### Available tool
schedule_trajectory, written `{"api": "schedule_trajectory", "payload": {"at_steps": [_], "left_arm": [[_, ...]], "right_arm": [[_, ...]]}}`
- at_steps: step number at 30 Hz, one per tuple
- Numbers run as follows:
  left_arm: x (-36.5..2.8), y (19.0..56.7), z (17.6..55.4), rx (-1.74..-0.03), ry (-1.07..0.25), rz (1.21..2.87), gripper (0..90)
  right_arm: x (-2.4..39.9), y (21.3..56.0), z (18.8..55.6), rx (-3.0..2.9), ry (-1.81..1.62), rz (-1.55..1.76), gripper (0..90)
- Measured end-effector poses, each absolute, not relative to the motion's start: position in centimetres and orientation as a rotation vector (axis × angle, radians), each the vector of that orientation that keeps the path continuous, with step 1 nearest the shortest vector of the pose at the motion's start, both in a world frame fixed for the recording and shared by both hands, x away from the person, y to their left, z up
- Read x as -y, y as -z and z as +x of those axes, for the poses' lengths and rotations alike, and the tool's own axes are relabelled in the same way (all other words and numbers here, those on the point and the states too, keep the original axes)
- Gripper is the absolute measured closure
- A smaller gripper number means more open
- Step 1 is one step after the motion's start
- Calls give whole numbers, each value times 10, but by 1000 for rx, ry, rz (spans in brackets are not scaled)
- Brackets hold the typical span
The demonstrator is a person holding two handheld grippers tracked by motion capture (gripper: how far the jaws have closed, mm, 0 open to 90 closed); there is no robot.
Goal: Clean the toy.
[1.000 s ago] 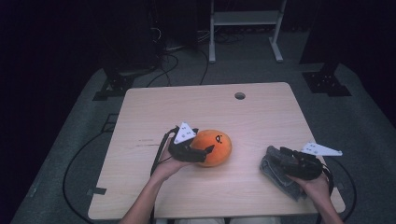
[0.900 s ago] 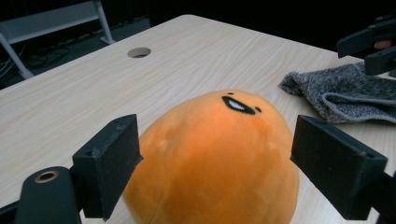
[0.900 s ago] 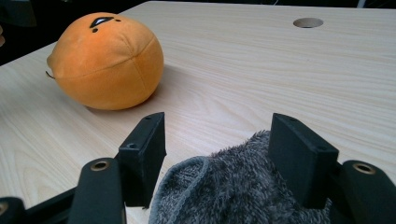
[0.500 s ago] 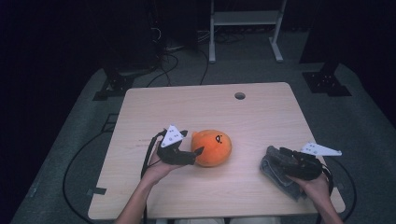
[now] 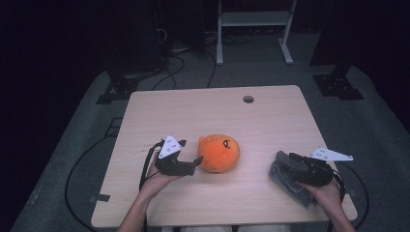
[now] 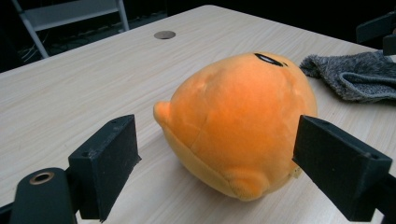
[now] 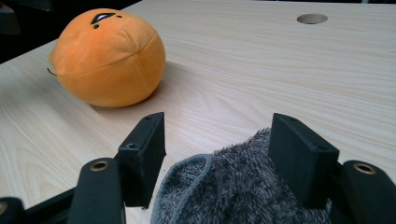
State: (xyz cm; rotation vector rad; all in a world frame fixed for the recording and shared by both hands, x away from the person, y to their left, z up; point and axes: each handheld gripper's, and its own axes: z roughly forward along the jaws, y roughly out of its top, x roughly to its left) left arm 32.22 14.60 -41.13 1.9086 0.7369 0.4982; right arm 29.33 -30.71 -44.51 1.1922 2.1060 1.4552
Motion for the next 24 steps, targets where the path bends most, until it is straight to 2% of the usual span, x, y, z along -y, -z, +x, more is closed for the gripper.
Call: {"api": "schedule_trajectory", "payload": {"at_steps": [24], "left_arm": [[-187,443,308,-875,-506,1859,114]], "right_arm": [[303,449,296,-2147,-1438,1182,355]]}}
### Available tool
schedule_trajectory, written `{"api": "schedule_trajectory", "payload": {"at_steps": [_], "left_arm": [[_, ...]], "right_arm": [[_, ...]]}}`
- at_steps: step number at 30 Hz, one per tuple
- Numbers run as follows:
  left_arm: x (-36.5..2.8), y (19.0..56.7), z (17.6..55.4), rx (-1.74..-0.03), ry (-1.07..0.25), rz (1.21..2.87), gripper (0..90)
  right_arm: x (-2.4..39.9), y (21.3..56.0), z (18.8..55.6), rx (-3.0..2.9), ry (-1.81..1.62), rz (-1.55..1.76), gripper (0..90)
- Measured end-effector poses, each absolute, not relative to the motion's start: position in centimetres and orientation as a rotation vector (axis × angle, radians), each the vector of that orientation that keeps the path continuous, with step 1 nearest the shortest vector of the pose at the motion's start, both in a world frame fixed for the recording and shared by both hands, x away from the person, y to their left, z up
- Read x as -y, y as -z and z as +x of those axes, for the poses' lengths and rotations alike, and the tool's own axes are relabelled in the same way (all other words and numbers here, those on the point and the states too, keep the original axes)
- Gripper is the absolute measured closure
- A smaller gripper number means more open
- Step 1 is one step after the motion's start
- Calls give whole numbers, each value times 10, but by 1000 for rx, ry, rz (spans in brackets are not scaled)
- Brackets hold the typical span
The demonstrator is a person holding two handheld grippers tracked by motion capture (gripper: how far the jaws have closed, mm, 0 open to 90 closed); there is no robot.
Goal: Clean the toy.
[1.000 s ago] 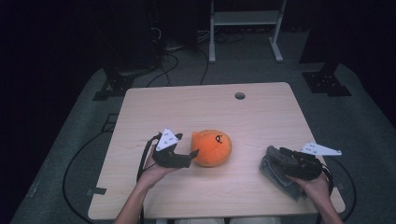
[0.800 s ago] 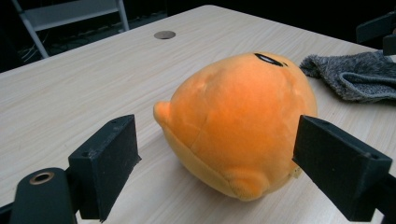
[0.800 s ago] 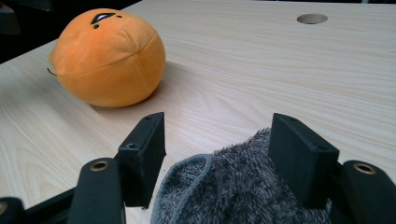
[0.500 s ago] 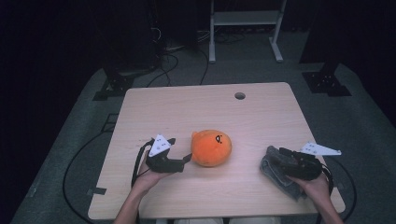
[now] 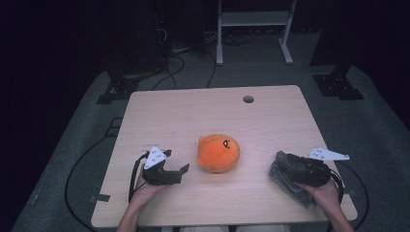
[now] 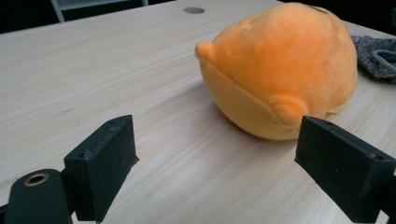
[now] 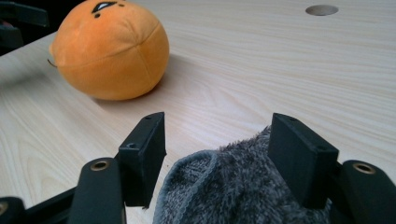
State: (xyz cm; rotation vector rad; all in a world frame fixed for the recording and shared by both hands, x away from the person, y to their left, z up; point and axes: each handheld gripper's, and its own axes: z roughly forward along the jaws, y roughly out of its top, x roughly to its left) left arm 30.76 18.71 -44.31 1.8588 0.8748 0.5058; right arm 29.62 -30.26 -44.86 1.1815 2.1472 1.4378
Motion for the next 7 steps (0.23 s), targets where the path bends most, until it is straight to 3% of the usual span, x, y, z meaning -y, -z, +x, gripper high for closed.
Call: {"api": "schedule_trajectory", "payload": {"at_steps": [7], "left_arm": [[-188,440,306,-881,-504,1840,109]], "right_arm": [[301,451,295,-2161,-1446,1175,358]]}}
